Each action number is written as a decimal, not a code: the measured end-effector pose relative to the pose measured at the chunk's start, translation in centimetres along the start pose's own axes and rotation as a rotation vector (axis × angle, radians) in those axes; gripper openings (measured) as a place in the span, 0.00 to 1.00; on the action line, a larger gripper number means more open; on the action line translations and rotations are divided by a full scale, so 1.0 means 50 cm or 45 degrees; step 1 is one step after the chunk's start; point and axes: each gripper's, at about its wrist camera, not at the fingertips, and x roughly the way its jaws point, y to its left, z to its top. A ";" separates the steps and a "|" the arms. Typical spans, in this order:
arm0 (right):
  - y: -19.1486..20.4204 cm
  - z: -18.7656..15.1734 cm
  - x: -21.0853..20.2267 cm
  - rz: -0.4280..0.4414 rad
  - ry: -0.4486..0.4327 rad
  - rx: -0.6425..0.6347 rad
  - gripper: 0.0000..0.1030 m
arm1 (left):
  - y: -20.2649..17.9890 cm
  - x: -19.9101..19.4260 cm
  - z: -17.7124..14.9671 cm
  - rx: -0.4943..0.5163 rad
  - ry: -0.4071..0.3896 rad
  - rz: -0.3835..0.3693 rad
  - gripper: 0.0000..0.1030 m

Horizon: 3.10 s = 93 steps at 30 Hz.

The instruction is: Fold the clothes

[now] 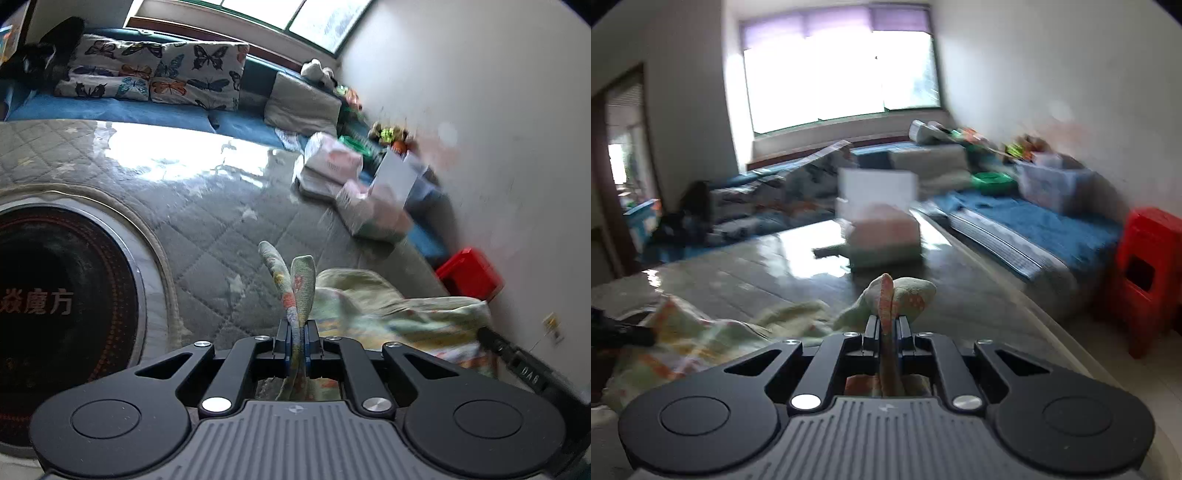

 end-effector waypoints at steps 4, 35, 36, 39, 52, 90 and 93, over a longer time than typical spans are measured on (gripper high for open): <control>-0.032 -0.017 0.027 -0.070 0.050 0.019 0.11 | 0.012 0.005 -0.008 0.018 0.022 0.076 0.16; 0.092 -0.014 0.141 0.166 0.218 -0.101 0.41 | -0.061 0.169 0.020 0.042 0.112 -0.080 0.25; 0.093 -0.016 0.138 0.165 0.216 -0.109 0.41 | -0.060 0.164 0.021 0.035 0.112 -0.084 0.25; 0.099 -0.019 0.113 0.176 0.189 -0.124 0.43 | -0.058 0.140 0.017 0.048 0.100 -0.100 0.25; 0.133 -0.099 -0.053 0.216 0.138 -0.275 0.47 | -0.094 0.009 -0.091 0.219 0.074 -0.186 0.28; 0.152 -0.154 -0.120 0.179 0.066 -0.202 1.00 | -0.064 -0.085 -0.170 0.254 -0.006 0.028 1.00; 0.151 -0.159 -0.125 0.155 0.078 -0.178 1.00 | -0.063 -0.089 -0.180 0.266 0.011 0.042 1.00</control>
